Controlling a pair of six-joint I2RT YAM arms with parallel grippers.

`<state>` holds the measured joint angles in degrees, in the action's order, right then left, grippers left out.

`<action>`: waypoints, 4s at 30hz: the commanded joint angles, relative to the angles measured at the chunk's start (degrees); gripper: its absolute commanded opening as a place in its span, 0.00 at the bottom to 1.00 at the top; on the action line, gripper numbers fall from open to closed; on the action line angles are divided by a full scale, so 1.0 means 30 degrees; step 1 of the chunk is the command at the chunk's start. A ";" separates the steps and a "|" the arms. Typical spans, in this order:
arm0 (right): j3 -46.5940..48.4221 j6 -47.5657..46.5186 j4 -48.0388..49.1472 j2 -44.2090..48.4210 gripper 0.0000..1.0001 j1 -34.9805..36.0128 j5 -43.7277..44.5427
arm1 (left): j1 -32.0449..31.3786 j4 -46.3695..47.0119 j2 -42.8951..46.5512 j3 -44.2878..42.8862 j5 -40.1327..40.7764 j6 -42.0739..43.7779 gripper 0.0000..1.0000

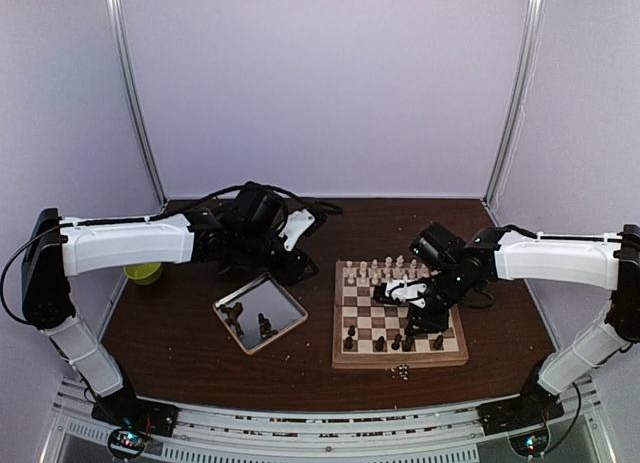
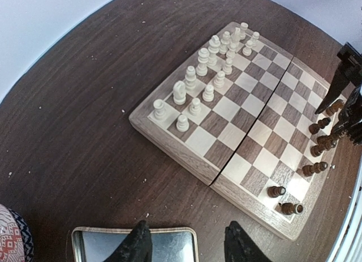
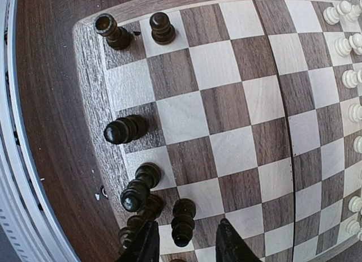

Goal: Set up the chess pieces on the board
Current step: Pick up the bishop at d7, then place the bishop on c8, then pick up the pawn from the storage box.

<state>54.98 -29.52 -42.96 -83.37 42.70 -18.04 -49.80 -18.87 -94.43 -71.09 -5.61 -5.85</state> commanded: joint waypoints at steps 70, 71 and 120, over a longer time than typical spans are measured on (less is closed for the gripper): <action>0.1266 0.1972 0.0590 0.1906 0.41 -0.6195 -0.5374 | 0.0135 -0.2189 0.0806 0.0132 0.0474 0.0056 0.47; 0.1598 0.1627 0.0218 0.1708 0.40 -0.6204 -0.5176 | 0.0114 -0.2624 0.0940 0.0163 0.0717 0.0046 0.47; 0.0716 0.0677 0.0724 0.1834 0.40 -0.6206 -0.3540 | 0.2120 -0.8039 -0.4162 -0.0210 0.2121 -0.2061 0.20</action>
<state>57.47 -26.83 -40.49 -77.89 24.10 -29.47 -43.90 -43.40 -106.72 -70.30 1.19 -12.97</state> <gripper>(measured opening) 0.401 0.218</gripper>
